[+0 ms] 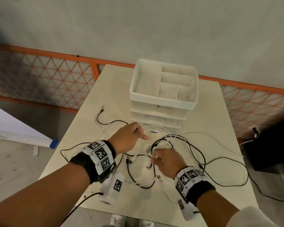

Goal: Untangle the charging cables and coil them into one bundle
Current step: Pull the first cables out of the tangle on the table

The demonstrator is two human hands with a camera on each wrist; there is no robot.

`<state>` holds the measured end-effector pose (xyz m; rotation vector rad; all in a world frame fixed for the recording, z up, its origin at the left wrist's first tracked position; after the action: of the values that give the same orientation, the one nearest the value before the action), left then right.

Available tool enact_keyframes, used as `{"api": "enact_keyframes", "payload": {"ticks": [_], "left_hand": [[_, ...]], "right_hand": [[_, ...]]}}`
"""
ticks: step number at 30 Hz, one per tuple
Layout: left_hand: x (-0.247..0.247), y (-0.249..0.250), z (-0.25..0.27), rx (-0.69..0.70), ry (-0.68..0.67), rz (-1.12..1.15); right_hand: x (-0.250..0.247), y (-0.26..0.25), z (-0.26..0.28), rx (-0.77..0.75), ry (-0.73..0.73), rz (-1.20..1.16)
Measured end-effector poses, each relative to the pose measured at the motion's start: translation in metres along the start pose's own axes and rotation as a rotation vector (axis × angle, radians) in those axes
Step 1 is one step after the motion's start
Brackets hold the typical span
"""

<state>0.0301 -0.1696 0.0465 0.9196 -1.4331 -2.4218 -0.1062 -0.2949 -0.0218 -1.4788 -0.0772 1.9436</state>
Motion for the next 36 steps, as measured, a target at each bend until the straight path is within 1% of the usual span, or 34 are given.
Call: {"api": "enact_keyframes", "payload": {"ticks": [2, 3, 5, 8, 10, 12, 15, 17, 19, 21, 25, 28, 30, 31, 32, 33, 34, 35, 36], "left_hand": [[0.006, -0.001, -0.001, 0.036, -0.048, -0.026], [0.009, 0.001, -0.001, 0.050, -0.049, -0.004], [0.007, 0.004, -0.003, 0.060, 0.002, 0.092], [-0.007, 0.005, -0.009, 0.043, 0.055, 0.222], [-0.017, 0.003, -0.011, 0.009, 0.045, 0.259], [-0.025, -0.003, -0.011, -0.046, 0.039, 0.276], [-0.031, -0.009, -0.007, -0.138, 0.042, 0.376], [-0.032, -0.007, -0.004, -0.173, 0.057, 0.488], [-0.033, -0.002, -0.002, -0.181, 0.057, 0.576], [-0.034, 0.002, 0.000, -0.180, 0.040, 0.594], [-0.036, 0.004, 0.006, -0.170, 0.021, 0.497], [-0.034, 0.006, 0.010, -0.155, 0.011, 0.495], [-0.032, 0.010, 0.012, -0.132, 0.010, 0.516], [-0.031, 0.013, 0.014, -0.117, 0.010, 0.533], [-0.031, 0.016, 0.015, -0.102, 0.008, 0.552], [-0.031, 0.019, 0.016, -0.085, 0.002, 0.564], [-0.031, 0.023, 0.018, -0.066, -0.004, 0.570], [-0.032, 0.027, 0.020, -0.049, -0.008, 0.570], [-0.032, 0.031, 0.022, -0.031, -0.008, 0.566]], "right_hand": [[-0.038, -0.013, 0.005, -0.110, 0.178, -0.156], [-0.061, -0.019, 0.009, -0.135, 0.285, -0.222], [-0.112, -0.024, 0.020, -0.116, 0.508, -0.356], [-0.168, -0.006, 0.033, -0.039, 0.790, -0.612], [-0.188, 0.012, 0.039, 0.040, 0.923, -0.749], [-0.202, 0.025, 0.044, 0.126, 1.024, -0.821], [-0.212, 0.039, 0.050, 0.214, 1.122, -0.729], [-0.212, 0.044, 0.049, 0.254, 1.094, -0.689], [-0.209, 0.047, 0.044, 0.306, 1.015, -0.728], [-0.210, 0.049, 0.037, 0.323, 1.000, -0.761], [-0.230, 0.047, 0.026, 0.197, 0.995, -0.739], [-0.249, 0.039, 0.023, 0.085, 0.961, -0.748], [-0.251, 0.040, 0.018, 0.083, 0.936, -0.730], [-0.247, 0.044, 0.014, 0.092, 0.895, -0.721], [-0.240, 0.051, 0.010, 0.118, 0.813, -0.719], [-0.230, 0.060, 0.006, 0.160, 0.702, -0.728], [-0.217, 0.071, 0.005, 0.234, 0.570, -0.692], [-0.204, 0.082, 0.004, 0.310, 0.458, -0.600], [-0.193, 0.090, 0.006, 0.377, 0.400, -0.472]]}}
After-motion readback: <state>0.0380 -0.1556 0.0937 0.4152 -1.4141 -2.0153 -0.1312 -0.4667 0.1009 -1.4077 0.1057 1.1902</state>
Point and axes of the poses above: each hand's wrist, its own z-axis away from the middle knuckle, its own x-axis out of the palm, y = z × x, the point moved 2 cm from there along -z, towards the middle knuckle
